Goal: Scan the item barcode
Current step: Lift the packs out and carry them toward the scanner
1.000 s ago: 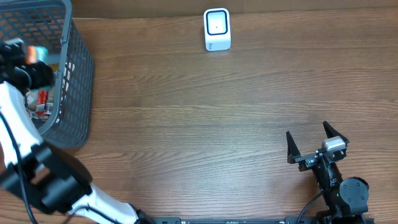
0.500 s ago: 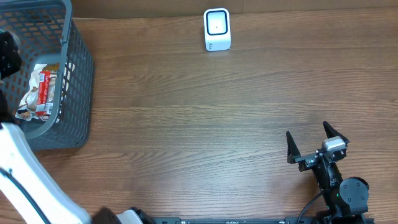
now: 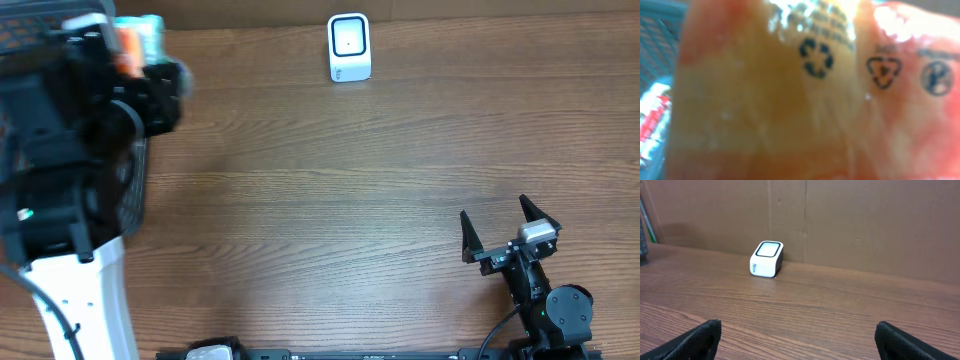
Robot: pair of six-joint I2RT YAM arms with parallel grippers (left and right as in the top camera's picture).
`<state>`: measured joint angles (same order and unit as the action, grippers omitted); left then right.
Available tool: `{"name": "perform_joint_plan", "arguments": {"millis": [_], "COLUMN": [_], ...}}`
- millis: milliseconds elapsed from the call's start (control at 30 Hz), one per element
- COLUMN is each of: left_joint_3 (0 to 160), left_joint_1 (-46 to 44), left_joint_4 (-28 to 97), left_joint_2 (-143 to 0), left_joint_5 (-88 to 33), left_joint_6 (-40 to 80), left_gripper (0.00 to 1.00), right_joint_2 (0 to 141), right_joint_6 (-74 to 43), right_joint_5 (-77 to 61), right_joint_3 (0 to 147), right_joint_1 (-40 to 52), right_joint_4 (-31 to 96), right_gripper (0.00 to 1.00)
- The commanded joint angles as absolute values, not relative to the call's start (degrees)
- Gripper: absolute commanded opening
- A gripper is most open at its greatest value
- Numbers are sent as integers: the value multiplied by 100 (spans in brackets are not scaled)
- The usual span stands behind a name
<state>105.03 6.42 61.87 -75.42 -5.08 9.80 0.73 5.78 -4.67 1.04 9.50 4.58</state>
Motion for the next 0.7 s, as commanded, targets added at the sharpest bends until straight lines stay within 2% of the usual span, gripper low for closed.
{"name": "perform_joint_plan", "arguments": {"millis": [0, 233, 667], "left_joint_3": [10613, 10610, 10610], "left_joint_1": [-222, -1706, -3555], "left_joint_4": [6359, 6761, 6396], "left_joint_2": [-7719, -8475, -10390], "left_joint_5": [585, 1367, 1461], "left_joint_6": [1643, 2580, 3634], "left_gripper": [41, 40, 38], "right_joint_2": [23, 23, 23], "right_joint_6": [585, 587, 585], "right_joint_5": [-482, -482, -480], "right_joint_3": [45, 45, 45], "right_joint_1": [945, 945, 945], "right_joint_4": [443, 443, 443], "right_gripper": [100, 100, 100]}}
